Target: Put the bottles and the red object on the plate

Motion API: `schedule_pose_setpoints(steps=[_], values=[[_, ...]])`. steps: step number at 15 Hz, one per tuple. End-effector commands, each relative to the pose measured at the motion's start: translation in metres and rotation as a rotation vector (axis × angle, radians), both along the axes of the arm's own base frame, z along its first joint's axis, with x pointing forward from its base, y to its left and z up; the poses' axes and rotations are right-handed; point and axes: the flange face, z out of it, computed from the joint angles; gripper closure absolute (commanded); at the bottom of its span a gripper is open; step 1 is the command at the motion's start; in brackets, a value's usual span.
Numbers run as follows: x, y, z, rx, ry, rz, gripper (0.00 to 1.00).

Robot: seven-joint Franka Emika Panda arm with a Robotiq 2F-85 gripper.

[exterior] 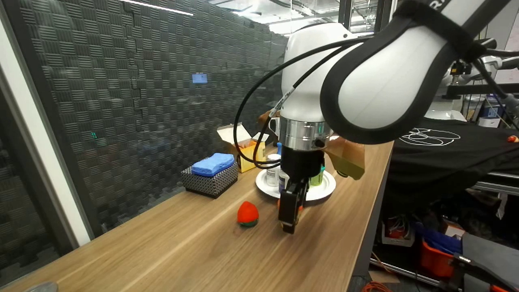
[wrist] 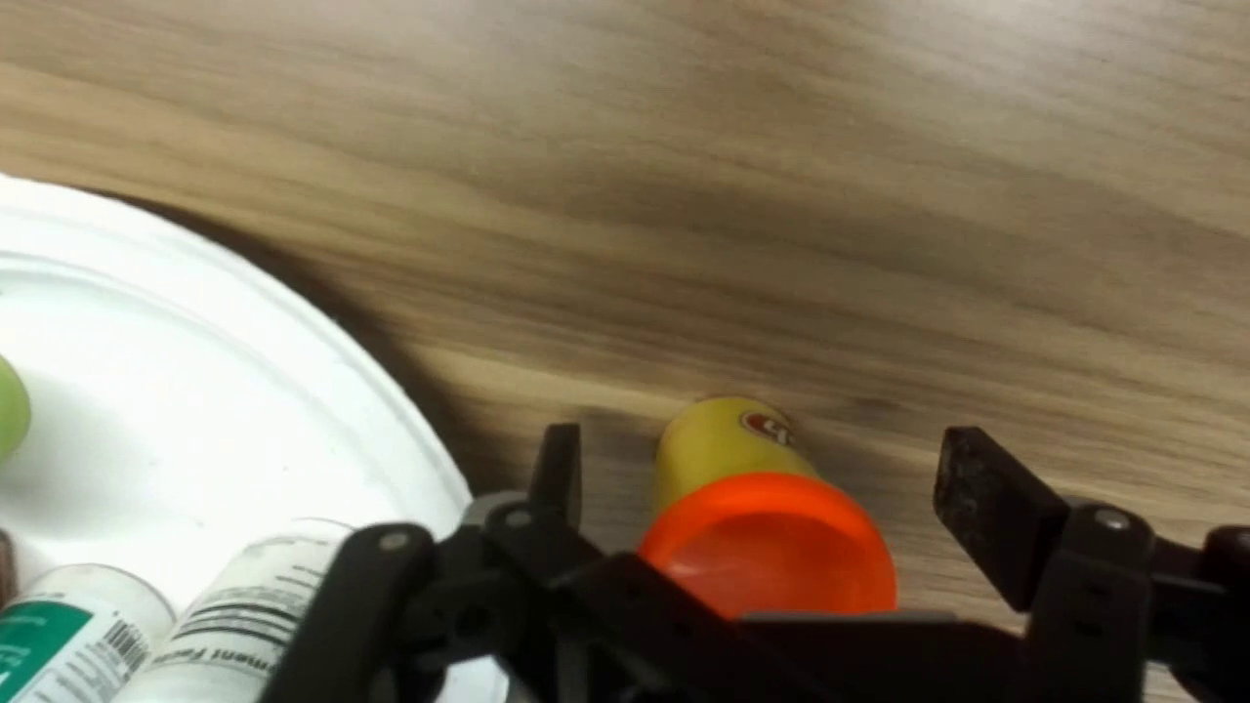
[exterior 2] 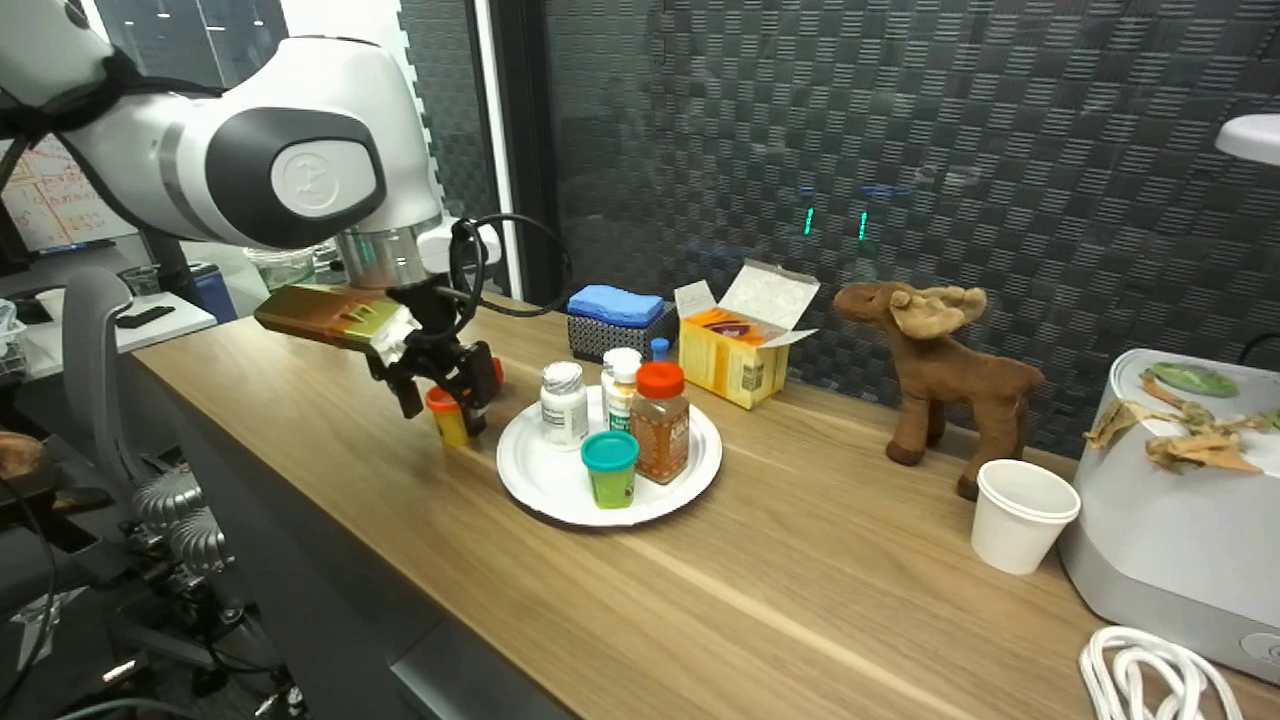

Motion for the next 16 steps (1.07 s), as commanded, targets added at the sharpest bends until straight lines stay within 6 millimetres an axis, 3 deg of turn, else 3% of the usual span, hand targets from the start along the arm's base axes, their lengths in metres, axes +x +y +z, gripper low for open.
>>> schedule_pose_setpoints(steps=[1, 6, 13, 16], values=[[0.003, 0.005, 0.009, 0.003, -0.02, 0.013, 0.39], [-0.009, 0.007, 0.025, -0.03, -0.063, 0.03, 0.77], [-0.041, -0.017, 0.047, -0.122, -0.14, -0.102, 0.77], [-0.042, -0.033, 0.051, -0.122, -0.166, -0.168, 0.77]])
